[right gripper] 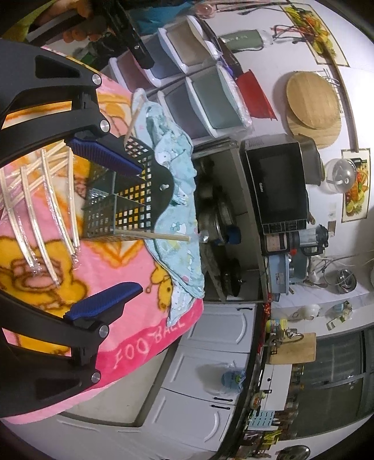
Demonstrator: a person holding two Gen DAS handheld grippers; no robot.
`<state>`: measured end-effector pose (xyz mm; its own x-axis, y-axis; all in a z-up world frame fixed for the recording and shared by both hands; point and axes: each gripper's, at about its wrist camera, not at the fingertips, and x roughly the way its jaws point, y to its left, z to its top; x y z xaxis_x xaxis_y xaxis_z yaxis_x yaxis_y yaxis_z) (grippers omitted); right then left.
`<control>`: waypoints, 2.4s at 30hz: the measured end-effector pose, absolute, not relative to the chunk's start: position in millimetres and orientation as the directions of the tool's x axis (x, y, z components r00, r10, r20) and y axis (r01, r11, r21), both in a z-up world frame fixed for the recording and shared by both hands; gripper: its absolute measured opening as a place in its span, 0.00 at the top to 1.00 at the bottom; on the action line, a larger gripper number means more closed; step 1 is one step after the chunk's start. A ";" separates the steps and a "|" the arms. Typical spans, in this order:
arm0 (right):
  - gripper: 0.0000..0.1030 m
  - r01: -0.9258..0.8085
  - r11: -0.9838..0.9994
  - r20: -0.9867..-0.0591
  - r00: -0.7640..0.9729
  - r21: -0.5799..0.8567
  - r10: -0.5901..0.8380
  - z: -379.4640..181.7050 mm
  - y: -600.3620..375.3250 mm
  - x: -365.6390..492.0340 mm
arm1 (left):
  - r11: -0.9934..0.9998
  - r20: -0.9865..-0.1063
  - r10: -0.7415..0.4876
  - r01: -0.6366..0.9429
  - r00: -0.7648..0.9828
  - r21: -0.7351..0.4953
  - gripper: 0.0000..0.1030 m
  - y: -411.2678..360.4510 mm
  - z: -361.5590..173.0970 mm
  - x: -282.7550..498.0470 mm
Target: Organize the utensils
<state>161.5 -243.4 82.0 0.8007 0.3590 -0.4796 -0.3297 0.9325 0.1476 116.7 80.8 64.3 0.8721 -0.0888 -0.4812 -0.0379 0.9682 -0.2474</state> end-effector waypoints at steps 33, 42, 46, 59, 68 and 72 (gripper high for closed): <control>0.28 -0.330 0.937 -0.602 0.728 0.114 0.329 26.8 -246.9 145.4 | 0.978 -0.640 -0.130 -0.007 0.757 -0.207 0.10 53.3 -8.7 120.0; 0.28 -0.306 0.948 -0.646 0.707 0.087 0.287 2.2 -253.4 146.5 | 0.978 -0.694 -0.167 0.030 0.701 -0.204 0.11 43.2 -36.8 128.6; 0.28 -0.291 0.954 -0.667 0.696 0.079 0.267 -9.2 -256.9 150.2 | 0.971 -0.709 -0.203 0.045 0.675 -0.235 0.29 44.5 -49.1 133.6; 0.28 -0.240 0.968 -0.718 0.661 0.075 0.219 -37.1 -270.9 163.5 | 0.920 -0.748 -0.315 -0.006 0.584 -0.392 0.55 62.5 -81.0 158.2; 0.32 -0.233 0.964 -0.761 0.600 0.127 0.245 -60.3 -278.8 174.8 | 0.898 -0.756 -0.359 -0.018 0.548 -0.439 0.68 66.5 -97.5 171.2; 0.36 -0.238 0.958 -0.777 0.569 0.158 0.269 -70.9 -279.3 179.8 | 0.893 -0.753 -0.370 -0.016 0.545 -0.450 0.70 66.3 -99.4 173.6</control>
<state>179.8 -279.3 -70.9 0.5685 0.2693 -0.7774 -0.2382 0.9583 0.1577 173.6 66.3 -99.4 0.5445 -0.3696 -0.7529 -0.0162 0.8929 -0.4500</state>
